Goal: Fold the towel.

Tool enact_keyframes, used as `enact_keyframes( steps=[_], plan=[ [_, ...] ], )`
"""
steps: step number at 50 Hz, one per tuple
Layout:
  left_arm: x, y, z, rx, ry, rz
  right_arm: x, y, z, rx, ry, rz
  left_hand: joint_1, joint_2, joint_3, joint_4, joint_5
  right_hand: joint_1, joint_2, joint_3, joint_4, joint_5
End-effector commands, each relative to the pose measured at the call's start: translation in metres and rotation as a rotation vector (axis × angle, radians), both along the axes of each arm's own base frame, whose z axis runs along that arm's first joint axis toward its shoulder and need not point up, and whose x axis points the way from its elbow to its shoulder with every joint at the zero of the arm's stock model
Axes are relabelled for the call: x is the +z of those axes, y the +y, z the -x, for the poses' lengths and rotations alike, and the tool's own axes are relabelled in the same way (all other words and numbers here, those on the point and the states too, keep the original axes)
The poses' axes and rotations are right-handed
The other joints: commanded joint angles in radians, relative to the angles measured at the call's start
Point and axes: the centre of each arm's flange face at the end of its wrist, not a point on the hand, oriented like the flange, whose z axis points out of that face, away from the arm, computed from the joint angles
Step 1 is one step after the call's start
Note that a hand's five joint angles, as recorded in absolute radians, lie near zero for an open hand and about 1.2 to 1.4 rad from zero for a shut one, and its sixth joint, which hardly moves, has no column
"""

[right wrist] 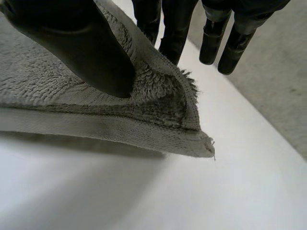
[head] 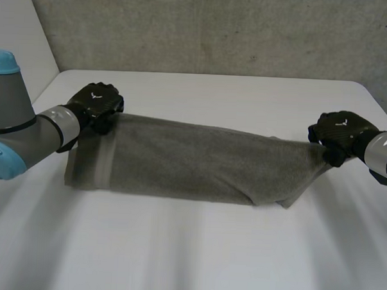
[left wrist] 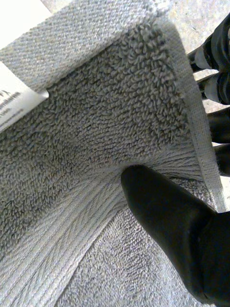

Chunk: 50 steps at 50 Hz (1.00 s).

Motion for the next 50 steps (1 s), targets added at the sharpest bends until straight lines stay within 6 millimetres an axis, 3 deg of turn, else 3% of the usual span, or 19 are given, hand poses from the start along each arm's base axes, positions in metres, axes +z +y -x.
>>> enact_keyframes(
  steps=[1,10,19,26,37,50],
  plan=[
    [-0.002,0.006,-0.001,0.001,-0.003,-0.02,0.031,-0.005,-0.002,-0.052,-0.121,0.126,0.117,0.05,-0.051,-0.059,0.07,0.103,0.103,-0.043,-0.076,0.069],
    [0.02,0.037,-0.019,0.039,0.009,-0.033,0.037,0.012,-0.002,-0.053,-0.149,0.047,0.117,0.05,-0.051,-0.059,0.07,0.103,0.103,-0.043,-0.076,0.069],
    [0.029,0.049,-0.032,0.079,0.042,-0.046,0.019,0.014,-0.01,-0.034,-0.217,-0.049,0.117,0.05,-0.051,-0.059,0.07,0.103,0.103,-0.043,-0.076,0.069],
    [0.019,0.047,-0.044,0.118,0.042,-0.084,-0.017,0.014,-0.017,-0.019,-0.269,-0.14,0.117,0.05,-0.051,-0.059,0.07,-0.019,-0.019,-0.043,-0.076,-0.053],
    [0.009,0.04,-0.052,0.143,0.039,-0.106,-0.035,0.005,-0.016,-0.036,-0.318,-0.123,0.117,0.05,-0.051,-0.059,0.07,-0.031,-0.031,-0.043,-0.076,-0.065],
    [0.014,0.031,-0.058,0.183,0.038,-0.068,-0.031,0.008,-0.012,-0.038,-0.311,-0.107,0.117,0.05,-0.051,-0.059,0.07,-0.773,-0.773,-0.043,-0.076,-0.807]
  ],
)
